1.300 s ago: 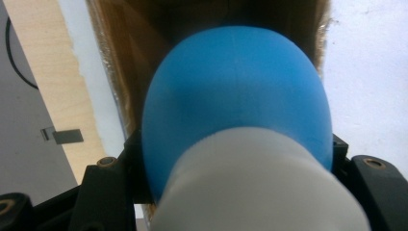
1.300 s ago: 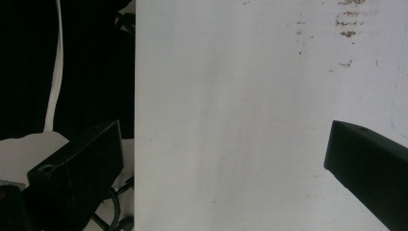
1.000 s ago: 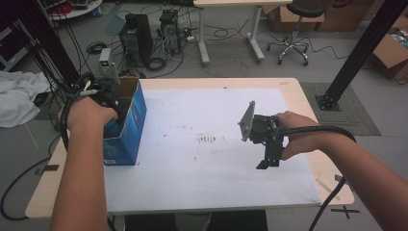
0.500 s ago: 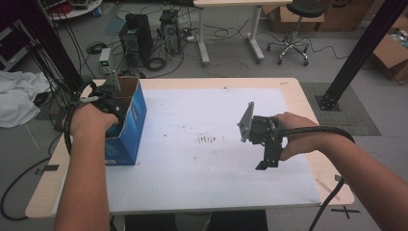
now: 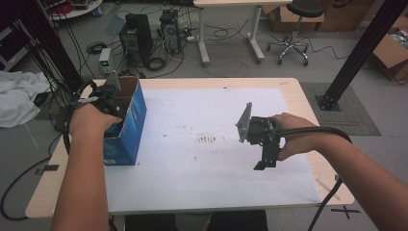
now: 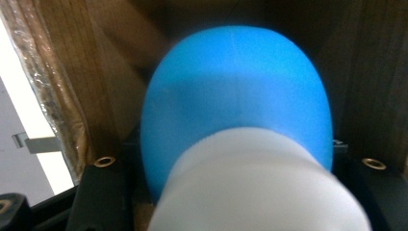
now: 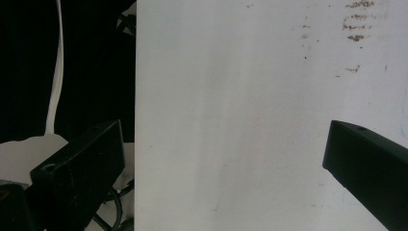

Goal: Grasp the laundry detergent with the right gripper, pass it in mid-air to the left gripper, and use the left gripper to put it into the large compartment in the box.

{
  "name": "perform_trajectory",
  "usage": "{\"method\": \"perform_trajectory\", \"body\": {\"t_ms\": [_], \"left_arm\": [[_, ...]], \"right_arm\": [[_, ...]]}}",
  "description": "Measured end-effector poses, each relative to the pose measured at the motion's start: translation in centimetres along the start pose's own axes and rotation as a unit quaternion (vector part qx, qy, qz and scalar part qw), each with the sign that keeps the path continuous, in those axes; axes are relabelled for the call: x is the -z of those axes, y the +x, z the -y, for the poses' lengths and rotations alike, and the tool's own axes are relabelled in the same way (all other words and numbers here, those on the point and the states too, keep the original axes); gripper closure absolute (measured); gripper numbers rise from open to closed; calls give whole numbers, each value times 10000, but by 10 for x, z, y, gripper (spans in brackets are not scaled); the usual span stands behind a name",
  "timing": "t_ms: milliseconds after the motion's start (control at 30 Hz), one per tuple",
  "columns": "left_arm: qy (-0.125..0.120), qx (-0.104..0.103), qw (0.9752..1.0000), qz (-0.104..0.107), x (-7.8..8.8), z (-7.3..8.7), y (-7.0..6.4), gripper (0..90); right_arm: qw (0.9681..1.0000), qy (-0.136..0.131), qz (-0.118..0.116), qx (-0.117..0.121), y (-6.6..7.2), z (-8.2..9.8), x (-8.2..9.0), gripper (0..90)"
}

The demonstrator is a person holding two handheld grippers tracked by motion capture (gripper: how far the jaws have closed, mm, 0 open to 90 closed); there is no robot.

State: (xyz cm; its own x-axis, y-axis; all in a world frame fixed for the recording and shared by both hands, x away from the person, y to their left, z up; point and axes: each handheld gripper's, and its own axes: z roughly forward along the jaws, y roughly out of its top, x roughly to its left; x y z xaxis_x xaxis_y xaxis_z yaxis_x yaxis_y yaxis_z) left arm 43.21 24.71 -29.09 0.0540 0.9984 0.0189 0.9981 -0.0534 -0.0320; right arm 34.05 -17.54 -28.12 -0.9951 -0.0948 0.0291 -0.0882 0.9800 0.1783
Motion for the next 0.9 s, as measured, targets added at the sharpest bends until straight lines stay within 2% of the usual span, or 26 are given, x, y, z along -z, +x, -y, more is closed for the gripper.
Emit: {"method": "perform_trajectory", "body": {"t_ms": [200, 433, 667, 767, 900], "left_arm": [[-28, 24, 10000, -30, 0, 2, 2, 346], [-70, 3, 9999, -111, 2, 1, -2, 307], [-104, 46, 9999, -99, 9, 2, -1, 307], [-64, 150, 9998, 59, 12, 4, 1, 307], [-159, 86, 9998, 45, 19, 6, 1, 306]], "right_arm": [[10000, 11, -4, -15, 0, 0, 0, 10], [10000, 2, -11, -8, 1, 0, -1, 12], [10000, 3, -1, -12, 1, 1, 0, 11], [10000, -5, -27, -30, 1, 1, 1, 8], [10000, -14, -17, -12, 1, 1, 3, 9]]}}
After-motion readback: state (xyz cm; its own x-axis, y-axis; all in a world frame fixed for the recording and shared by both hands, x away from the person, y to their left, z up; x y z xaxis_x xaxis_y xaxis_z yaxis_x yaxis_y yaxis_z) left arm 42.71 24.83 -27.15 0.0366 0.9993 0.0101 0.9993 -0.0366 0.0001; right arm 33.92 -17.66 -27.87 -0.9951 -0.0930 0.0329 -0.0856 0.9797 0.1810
